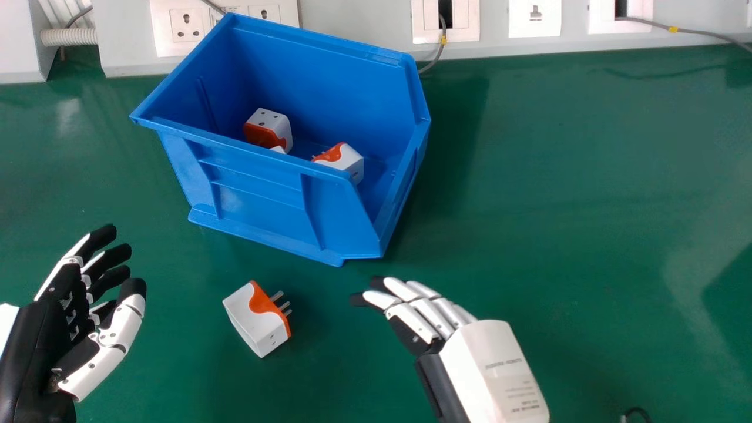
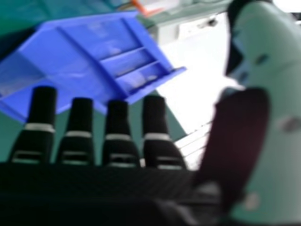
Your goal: Pick all objects and put in blue box
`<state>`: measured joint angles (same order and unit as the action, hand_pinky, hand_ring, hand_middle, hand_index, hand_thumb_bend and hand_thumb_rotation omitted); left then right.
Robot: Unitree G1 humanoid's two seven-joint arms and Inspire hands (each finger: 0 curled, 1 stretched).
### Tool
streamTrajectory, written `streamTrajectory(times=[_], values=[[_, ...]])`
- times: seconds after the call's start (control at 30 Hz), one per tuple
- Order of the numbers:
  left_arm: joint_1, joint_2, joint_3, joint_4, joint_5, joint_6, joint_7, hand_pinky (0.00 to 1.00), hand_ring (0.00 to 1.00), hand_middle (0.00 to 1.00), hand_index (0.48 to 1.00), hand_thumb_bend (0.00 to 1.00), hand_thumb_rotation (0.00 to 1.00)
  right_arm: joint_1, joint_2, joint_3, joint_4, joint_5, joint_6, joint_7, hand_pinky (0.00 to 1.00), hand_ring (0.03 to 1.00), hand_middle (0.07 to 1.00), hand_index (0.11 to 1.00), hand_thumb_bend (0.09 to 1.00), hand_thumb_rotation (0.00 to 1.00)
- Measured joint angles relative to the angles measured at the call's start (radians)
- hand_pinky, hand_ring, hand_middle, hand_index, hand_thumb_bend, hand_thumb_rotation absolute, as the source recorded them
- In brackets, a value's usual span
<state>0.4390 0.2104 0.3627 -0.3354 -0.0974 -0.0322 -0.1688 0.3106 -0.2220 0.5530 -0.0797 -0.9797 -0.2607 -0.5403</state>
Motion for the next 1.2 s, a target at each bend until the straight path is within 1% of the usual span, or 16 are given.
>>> streamTrajectory(times=[0.17,0.23,0.33,0.4,0.5,0.53,0.57,0.6,0.7,0.73,0.8,0.87,0.93,1.07,1.13,1.2], values=[[0.001,0.0,-0.001,-0.002,0.001,0.001,0.001,0.79,0.87,0.87,0.89,0.18,0.25,-0.047,0.004,0.017,0.054,0.036,-0.041,0.002,0.66,0.802,0.814,0.746,0.537,0.2],[0.0,0.0,-0.003,-0.002,0.003,0.001,0.001,0.79,0.87,0.87,0.889,0.18,0.25,-0.066,0.012,0.023,0.076,0.042,-0.054,0.01,0.66,0.801,0.813,0.749,0.539,0.19],[-0.002,0.0,-0.005,-0.002,0.017,0.001,0.002,0.78,0.87,0.87,0.886,0.18,0.24,-0.102,0.03,0.034,0.102,0.064,-0.056,0.028,0.66,0.798,0.813,0.754,0.55,0.19],[-0.002,0.0,-0.007,-0.003,0.022,0.0,0.003,0.78,0.86,0.87,0.883,0.18,0.24,-0.13,0.044,0.04,0.118,0.073,-0.056,0.044,0.66,0.791,0.812,0.76,0.56,0.18],[-0.002,0.0,-0.013,-0.003,0.032,0.0,0.004,0.77,0.86,0.87,0.881,0.18,0.23,-0.172,0.064,0.047,0.141,0.077,-0.056,0.056,0.65,0.788,0.811,0.762,0.565,0.17],[-0.002,0.001,-0.015,-0.003,0.04,0.0,0.004,0.77,0.86,0.87,0.881,0.18,0.23,-0.193,0.07,0.05,0.157,0.077,-0.057,0.061,0.65,0.788,0.811,0.762,0.565,0.17],[-0.003,0.001,-0.017,-0.003,0.042,0.0,0.004,0.77,0.86,0.87,0.88,0.18,0.23,-0.208,0.075,0.052,0.168,0.078,-0.057,0.067,0.65,0.785,0.81,0.763,0.569,0.17],[-0.003,0.001,-0.017,-0.003,0.047,0.0,0.004,0.77,0.86,0.87,0.88,0.18,0.23,-0.228,0.081,0.054,0.182,0.08,-0.058,0.075,0.65,0.785,0.81,0.763,0.569,0.17],[-0.005,0.002,-0.018,-0.002,0.057,0.0,0.005,0.76,0.86,0.86,0.878,0.18,0.22,-0.287,0.094,0.058,0.221,0.1,-0.061,0.103,0.65,0.782,0.808,0.765,0.573,0.17],[-0.005,0.002,-0.019,-0.002,0.059,0.0,0.006,0.75,0.85,0.86,0.876,0.18,0.2,-0.306,0.098,0.058,0.233,0.109,-0.062,0.115,0.64,0.781,0.808,0.767,0.577,0.16],[-0.009,0.003,-0.02,-0.001,0.061,-0.001,0.006,0.75,0.85,0.86,0.876,0.18,0.2,-0.35,0.1,0.06,0.259,0.117,-0.073,0.139,0.64,0.781,0.808,0.767,0.577,0.16],[-0.011,0.004,-0.022,-0.002,0.063,-0.001,0.007,0.74,0.84,0.86,0.871,0.18,0.16,-0.391,0.103,0.062,0.287,0.126,-0.083,0.157,0.64,0.784,0.81,0.772,0.586,0.16],[-0.012,0.004,-0.022,-0.002,0.067,-0.001,0.007,0.74,0.84,0.86,0.871,0.18,0.16,-0.427,0.104,0.064,0.312,0.136,-0.091,0.178,0.64,0.784,0.81,0.772,0.586,0.16],[-0.013,0.004,-0.023,-0.002,0.071,-0.001,0.008,0.73,0.83,0.85,0.868,0.18,0.13,-0.49,0.104,0.073,0.344,0.151,-0.107,0.227,0.64,0.784,0.811,0.775,0.594,0.14],[-0.013,0.005,-0.023,-0.002,0.078,-0.001,0.008,0.73,0.83,0.85,0.866,0.18,0.12,-0.52,0.104,0.078,0.364,0.152,-0.119,0.244,0.65,0.784,0.811,0.776,0.596,0.13],[-0.014,0.006,-0.023,-0.001,0.079,-0.001,0.008,0.72,0.83,0.85,0.864,0.18,0.1,-0.553,0.105,0.083,0.39,0.153,-0.132,0.258,0.65,0.784,0.81,0.779,0.595,0.11]])
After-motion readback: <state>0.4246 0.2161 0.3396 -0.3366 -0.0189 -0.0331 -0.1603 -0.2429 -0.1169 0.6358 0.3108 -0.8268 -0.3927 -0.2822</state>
